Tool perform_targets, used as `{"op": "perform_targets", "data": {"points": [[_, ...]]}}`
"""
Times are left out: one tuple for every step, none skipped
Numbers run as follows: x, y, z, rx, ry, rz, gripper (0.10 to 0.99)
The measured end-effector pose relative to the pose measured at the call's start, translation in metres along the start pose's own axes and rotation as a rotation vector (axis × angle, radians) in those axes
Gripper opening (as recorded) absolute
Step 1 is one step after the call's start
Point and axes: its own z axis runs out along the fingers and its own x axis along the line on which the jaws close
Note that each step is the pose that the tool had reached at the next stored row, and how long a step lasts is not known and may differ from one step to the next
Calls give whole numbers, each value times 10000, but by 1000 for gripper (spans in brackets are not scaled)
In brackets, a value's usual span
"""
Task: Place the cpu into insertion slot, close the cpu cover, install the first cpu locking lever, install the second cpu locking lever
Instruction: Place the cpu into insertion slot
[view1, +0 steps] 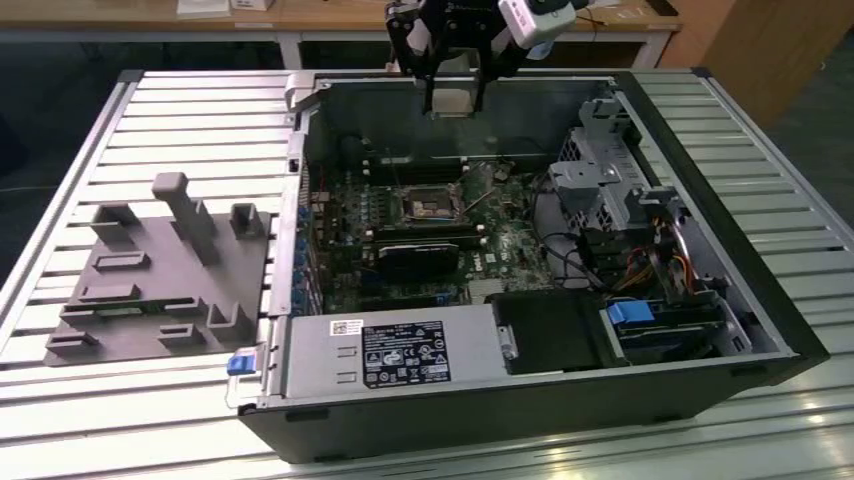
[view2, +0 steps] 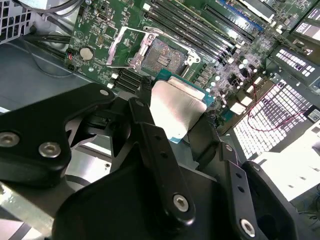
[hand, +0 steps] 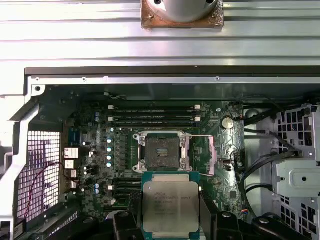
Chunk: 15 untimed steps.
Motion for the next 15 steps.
{"op": "perform_targets", "data": {"points": [[0,0,2,0,-1,0,537],[0,0,8,-1,-1,0,537],[0,-2,17,0,-1,-1,537],[-1,-3,31,2,0,-1,537],[-1,-5,48,2,0,-1,537],[-1,-6,66,3,-1,0,537],[-1,-7,84,7,-5,0,537],[-1,-8,104,13,-7,-1,537],[-2,-10,122,20,-9,-1,537],[-2,-11,139,26,-10,-1,537],[-2,-11,153,31,-11,-1,537],[-2,-12,165,39,-10,0,537],[-2,-12,176,47,-10,0,537],[-3,-13,189,53,-12,0,537],[-3,-14,199,57,-12,0,537]]}}
